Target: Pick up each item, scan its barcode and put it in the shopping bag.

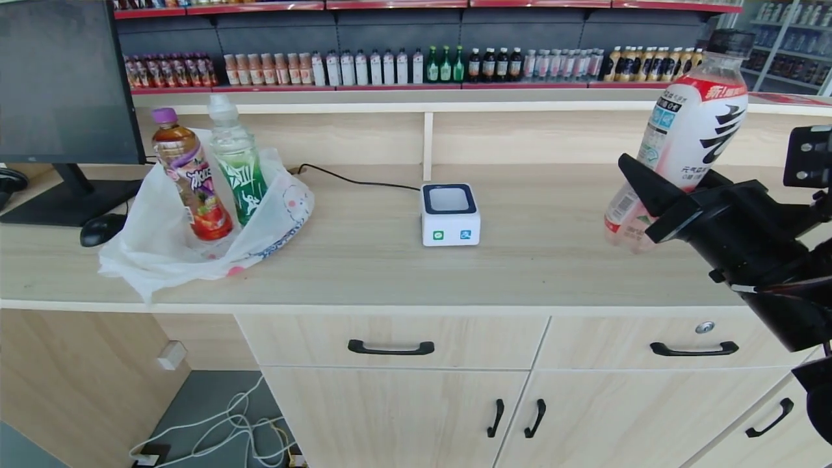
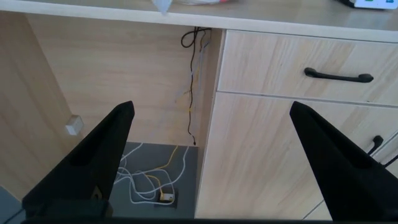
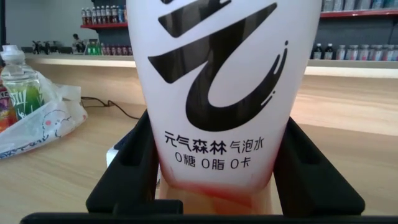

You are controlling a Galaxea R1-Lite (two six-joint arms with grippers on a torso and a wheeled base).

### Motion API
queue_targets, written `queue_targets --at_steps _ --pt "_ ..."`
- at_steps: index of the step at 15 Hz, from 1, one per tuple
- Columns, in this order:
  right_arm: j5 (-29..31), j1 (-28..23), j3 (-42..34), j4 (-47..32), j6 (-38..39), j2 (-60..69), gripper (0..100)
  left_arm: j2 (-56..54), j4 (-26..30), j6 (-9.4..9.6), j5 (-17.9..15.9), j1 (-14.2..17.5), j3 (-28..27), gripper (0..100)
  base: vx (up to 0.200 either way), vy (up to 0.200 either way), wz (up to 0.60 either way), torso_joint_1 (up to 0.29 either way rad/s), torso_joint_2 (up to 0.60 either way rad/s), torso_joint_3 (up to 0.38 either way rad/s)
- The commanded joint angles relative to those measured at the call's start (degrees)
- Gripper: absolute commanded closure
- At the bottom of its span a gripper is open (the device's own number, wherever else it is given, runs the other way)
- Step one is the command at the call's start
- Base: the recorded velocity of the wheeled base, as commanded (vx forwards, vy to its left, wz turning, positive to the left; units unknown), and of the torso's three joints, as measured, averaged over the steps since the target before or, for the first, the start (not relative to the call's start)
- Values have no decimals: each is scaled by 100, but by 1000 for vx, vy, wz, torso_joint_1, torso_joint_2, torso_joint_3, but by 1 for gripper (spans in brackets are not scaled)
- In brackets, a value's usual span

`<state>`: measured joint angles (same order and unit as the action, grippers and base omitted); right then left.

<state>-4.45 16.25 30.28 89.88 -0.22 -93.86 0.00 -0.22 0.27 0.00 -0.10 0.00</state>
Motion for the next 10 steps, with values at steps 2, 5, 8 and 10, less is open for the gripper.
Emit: queue_targets --at_steps 2,5,8,10 --pt "6 -8 13 12 -4 16 100 0 -4 8 0 1 0 0 0 200 0 2 -2 0" --pt "6 -8 -40 12 13 78 100 0 -4 0 0 1 0 0 0 200 0 4 -2 2" --pt "6 -8 -66 12 13 122 100 0 -4 0 0 1 0 0 0 200 0 4 4 6" --pt "6 -8 -57 12 13 122 100 0 -4 0 0 1 0 0 0 100 0 4 1 4"
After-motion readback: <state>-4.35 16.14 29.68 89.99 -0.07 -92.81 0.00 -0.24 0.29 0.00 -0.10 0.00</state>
